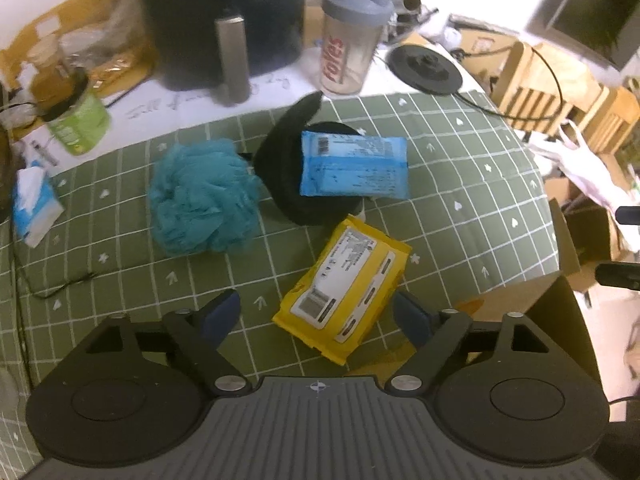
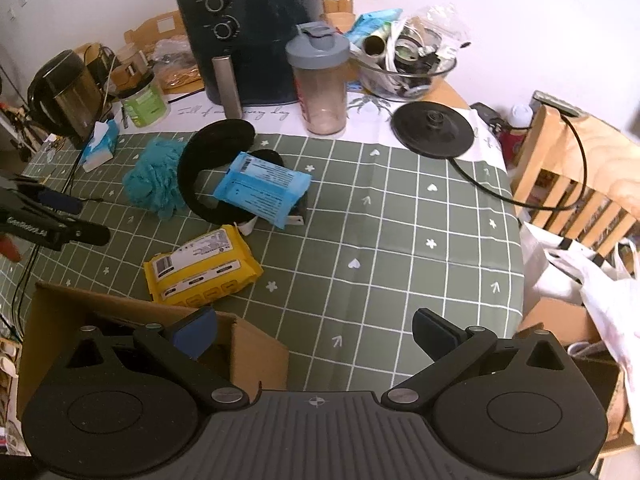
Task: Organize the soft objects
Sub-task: 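Lower the left gripper onto the yellow wipes pack and close it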
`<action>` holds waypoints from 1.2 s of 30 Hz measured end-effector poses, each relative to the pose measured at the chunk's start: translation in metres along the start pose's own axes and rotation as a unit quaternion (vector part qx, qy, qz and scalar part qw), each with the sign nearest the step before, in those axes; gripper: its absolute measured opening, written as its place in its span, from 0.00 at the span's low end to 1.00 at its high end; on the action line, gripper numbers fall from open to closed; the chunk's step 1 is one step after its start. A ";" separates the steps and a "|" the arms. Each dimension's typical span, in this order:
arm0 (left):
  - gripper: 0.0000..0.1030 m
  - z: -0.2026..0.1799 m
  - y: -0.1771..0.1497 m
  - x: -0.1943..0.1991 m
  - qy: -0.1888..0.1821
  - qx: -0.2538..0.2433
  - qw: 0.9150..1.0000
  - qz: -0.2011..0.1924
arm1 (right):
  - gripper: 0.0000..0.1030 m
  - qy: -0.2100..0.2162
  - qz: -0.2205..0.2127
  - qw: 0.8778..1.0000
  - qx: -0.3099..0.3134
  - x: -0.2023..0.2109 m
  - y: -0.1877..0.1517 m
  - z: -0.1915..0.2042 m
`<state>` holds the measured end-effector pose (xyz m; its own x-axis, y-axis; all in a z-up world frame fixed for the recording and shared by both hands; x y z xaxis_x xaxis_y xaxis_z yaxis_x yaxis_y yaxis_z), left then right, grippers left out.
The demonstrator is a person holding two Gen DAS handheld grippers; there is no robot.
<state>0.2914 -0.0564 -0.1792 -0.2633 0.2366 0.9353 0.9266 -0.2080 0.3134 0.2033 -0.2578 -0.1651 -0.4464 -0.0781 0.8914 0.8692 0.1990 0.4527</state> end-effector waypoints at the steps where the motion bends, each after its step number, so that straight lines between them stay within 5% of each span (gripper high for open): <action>1: 0.87 -0.002 0.002 -0.005 -0.003 -0.004 1.000 0.007 | 1.00 0.000 0.000 1.000 -0.003 0.000 -0.001 -0.001; 9: 0.90 -0.015 0.010 -0.051 -0.007 -0.048 0.997 0.065 | 1.00 -0.006 0.004 1.000 -0.018 0.002 -0.011 -0.012; 17: 0.91 -0.020 0.005 -0.111 -0.008 -0.086 0.984 0.153 | 1.00 -0.012 0.009 0.999 -0.036 0.003 -0.022 -0.023; 36: 0.91 -0.036 -0.023 -0.187 0.005 -0.164 0.957 0.238 | 1.00 -0.026 0.022 0.997 -0.073 0.004 -0.043 -0.041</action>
<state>0.3093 -0.1300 -0.3553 0.1646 0.0324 0.9858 0.8083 -0.5773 -0.1160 0.1727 -0.3064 -0.1797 -0.4151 -0.0210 0.9095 0.9078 0.0559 0.4156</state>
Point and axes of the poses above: each gripper's, at about its wrist camera, not at the fingertips, and x roughly against the way its jaws point, z to its left, y to its top, the point moved 10 cm from there along -x, roughly the way its jaws point, and after that the axes turned 15 degrees about x, right-handed, at the moved point
